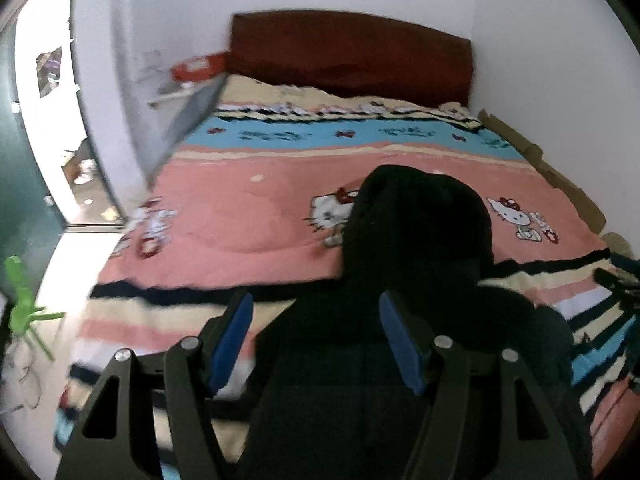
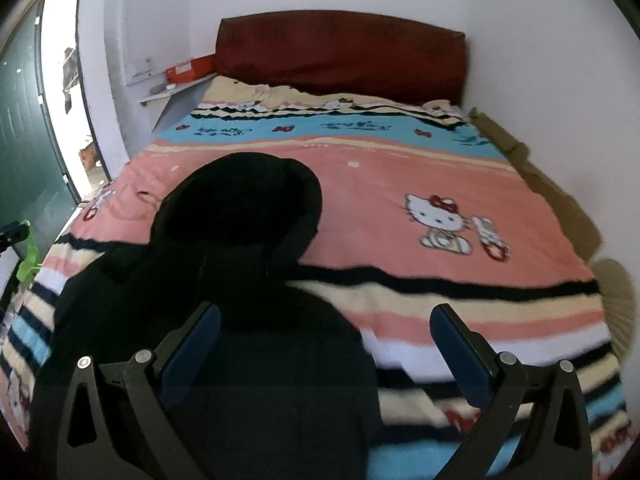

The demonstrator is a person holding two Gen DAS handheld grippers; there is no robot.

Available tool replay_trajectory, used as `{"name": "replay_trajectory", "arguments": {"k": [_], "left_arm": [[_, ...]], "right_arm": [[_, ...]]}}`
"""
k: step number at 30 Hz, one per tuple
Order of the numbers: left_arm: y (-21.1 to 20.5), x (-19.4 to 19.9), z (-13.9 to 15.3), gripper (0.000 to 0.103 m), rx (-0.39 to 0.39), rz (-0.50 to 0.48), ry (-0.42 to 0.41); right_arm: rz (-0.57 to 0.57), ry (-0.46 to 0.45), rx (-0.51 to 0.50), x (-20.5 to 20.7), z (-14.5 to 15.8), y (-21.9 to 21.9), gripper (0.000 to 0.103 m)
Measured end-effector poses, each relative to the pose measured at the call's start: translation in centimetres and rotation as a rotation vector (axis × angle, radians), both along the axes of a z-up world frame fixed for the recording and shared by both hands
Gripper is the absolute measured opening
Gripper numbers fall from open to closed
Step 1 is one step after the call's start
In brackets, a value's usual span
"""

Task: Fold large clothes

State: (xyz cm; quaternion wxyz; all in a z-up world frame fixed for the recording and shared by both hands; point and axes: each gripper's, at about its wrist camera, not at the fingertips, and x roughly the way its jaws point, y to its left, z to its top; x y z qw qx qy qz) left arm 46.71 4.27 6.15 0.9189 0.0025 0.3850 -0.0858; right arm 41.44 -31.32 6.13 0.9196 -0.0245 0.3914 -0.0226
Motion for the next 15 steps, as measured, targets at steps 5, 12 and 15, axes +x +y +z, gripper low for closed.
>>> {"name": "replay_trajectory", "arguments": {"k": [5,12,15], "left_arm": [[-3.1,10.7,-3.2,0.064,-0.044,-0.058,0.027],[-6.1,19.0,-7.0,0.064,-0.08,-0.113,0.088],[-6.7,22.2,-8.4,0.064,-0.116,-0.114,0.126]], "right_arm": [[0.031,0.006,0.042,10.2,-3.6,-0.4,0.102],[-0.008,0.011,0.16,20.1,-8.0,-2.0,0.102],[-0.015,0.026,0.153,23.7,-8.9,-2.1,0.102]]}}
